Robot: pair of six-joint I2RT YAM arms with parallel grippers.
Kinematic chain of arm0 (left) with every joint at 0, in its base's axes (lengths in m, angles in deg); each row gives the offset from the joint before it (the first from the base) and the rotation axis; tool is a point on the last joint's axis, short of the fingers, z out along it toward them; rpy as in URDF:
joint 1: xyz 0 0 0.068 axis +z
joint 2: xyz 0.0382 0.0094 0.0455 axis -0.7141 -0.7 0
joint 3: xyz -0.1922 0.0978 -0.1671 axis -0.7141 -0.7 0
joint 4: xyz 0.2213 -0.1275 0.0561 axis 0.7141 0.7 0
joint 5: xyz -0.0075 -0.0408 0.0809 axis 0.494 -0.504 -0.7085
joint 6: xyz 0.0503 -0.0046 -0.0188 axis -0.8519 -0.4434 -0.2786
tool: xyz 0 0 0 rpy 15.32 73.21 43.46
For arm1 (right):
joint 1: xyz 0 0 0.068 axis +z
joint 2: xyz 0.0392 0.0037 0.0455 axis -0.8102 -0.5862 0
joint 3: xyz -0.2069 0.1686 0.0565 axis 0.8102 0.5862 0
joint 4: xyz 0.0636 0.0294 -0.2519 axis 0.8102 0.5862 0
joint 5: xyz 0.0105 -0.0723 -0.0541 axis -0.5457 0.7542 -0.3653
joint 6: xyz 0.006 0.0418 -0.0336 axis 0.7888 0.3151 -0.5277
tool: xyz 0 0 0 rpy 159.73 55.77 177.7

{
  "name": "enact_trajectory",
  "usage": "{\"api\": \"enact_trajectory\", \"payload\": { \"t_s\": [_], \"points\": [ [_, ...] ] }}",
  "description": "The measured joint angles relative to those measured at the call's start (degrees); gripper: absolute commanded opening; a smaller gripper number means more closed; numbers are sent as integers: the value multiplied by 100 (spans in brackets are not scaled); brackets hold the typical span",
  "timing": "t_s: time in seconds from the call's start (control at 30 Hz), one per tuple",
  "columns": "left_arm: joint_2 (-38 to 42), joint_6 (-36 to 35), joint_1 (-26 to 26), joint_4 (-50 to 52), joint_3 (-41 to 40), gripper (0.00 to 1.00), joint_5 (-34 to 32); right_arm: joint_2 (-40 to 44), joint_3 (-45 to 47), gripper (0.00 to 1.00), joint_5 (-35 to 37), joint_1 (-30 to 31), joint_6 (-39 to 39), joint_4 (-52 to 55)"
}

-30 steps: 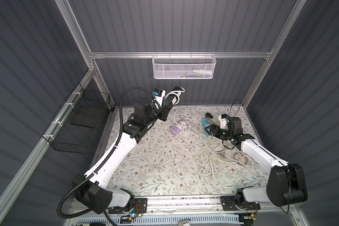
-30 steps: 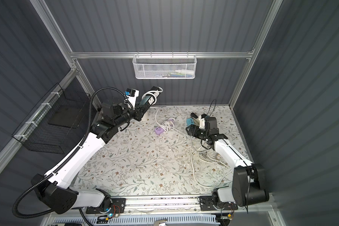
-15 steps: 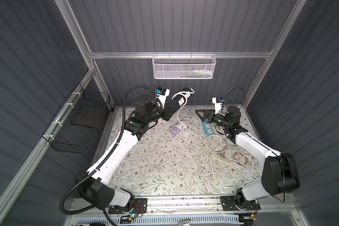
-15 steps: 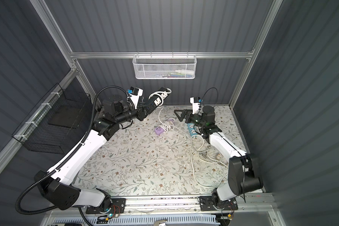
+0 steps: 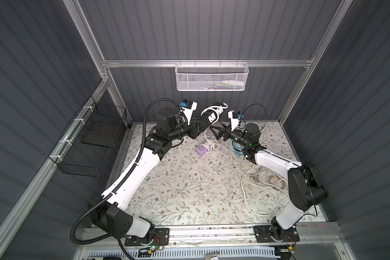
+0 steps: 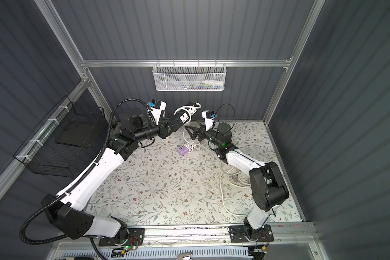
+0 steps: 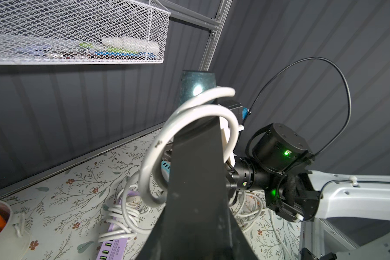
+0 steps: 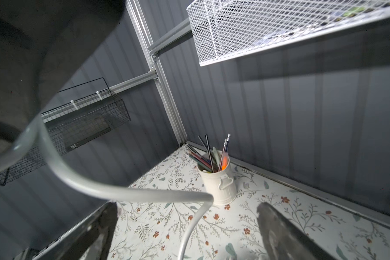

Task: Unwrap the cord wrapped around the power strip
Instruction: Unwrap the power cord from the power strip.

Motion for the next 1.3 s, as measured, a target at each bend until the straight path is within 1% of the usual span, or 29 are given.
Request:
{"api": "enact_trajectory", "payload": {
  "t_s": [0.1,0.17,0.2,0.27,0.3,0.4,0.5,0.53,0.67,0.83,1.03,1.17,1.3],
  "points": [
    [-2,52,-31,-2,0,0,42,-243,-188,93,127,83,-39,-114],
    [-4,79,-59,-37,0,0,81,-385,-299,87,181,146,-55,-181],
    [-11,83,-79,-55,0,0,96,-457,-365,82,205,177,-61,-212],
    [-24,85,-83,-87,2,0,127,-575,-483,70,238,216,-57,-282],
    [-33,87,-105,-98,2,0,131,-625,-533,62,260,243,-17,-297],
    [-39,107,-116,-122,2,0,144,-664,-570,36,328,273,50,-361],
    [-39,116,-118,-160,2,0,146,-664,-586,6,376,278,70,-420],
    [-39,122,-118,-170,2,0,142,-664,-590,0,389,278,103,-424],
    [-39,122,-118,-223,2,0,136,-623,-564,0,452,275,118,-426],
    [-39,120,-118,-232,2,0,122,-361,-328,0,496,221,173,-396],
    [-39,142,-118,-245,2,0,177,-22,-229,0,466,-151,219,-44],
    [-96,214,-146,-262,15,0,356,20,-649,0,363,-479,173,490],
    [-306,330,-186,-396,72,0,599,28,-1314,0,240,-730,107,1047]
  ]
}}
